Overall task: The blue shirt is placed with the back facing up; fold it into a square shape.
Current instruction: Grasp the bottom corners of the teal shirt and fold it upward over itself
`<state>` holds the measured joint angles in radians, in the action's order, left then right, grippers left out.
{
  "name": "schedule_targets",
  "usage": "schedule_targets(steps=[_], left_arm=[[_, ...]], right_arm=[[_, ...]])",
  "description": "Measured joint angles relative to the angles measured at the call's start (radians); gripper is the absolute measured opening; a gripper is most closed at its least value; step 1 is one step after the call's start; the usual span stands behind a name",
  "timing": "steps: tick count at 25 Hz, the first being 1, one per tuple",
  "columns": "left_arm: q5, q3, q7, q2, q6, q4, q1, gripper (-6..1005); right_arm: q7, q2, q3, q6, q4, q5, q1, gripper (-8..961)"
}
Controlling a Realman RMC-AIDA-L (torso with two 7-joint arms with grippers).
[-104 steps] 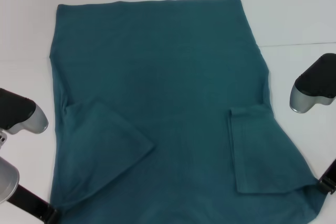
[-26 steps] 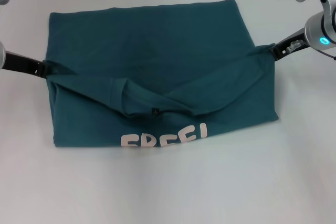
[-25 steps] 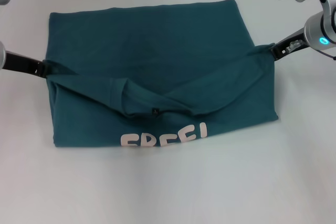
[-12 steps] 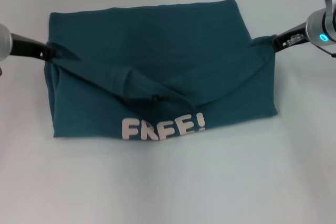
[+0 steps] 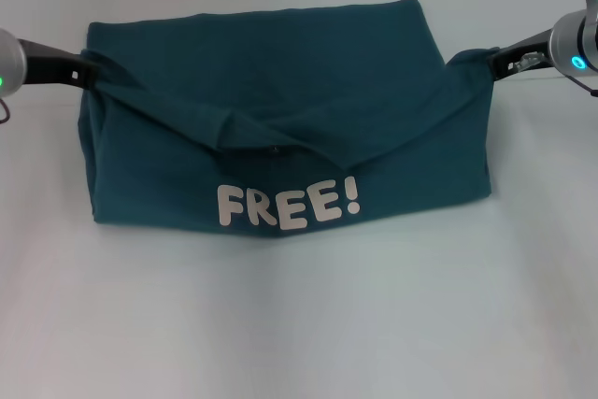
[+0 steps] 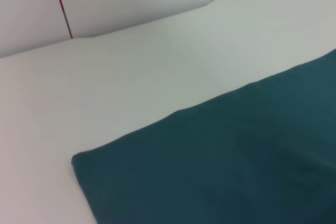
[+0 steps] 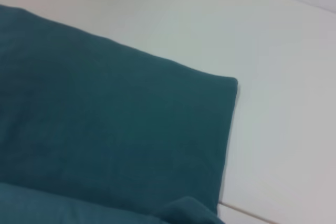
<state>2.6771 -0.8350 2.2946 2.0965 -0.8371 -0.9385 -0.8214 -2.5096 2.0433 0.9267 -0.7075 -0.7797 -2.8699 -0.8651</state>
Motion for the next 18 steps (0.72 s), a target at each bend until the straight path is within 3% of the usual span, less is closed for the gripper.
schedule_targets(steps=[18], left_arm=[[-0.042,-0.001,-0.101,0.0,0.154,0.189,-0.066,149]], right_arm=[[0.004,0.007,0.014,0.127,0.105,0.0,-0.026,-1]])
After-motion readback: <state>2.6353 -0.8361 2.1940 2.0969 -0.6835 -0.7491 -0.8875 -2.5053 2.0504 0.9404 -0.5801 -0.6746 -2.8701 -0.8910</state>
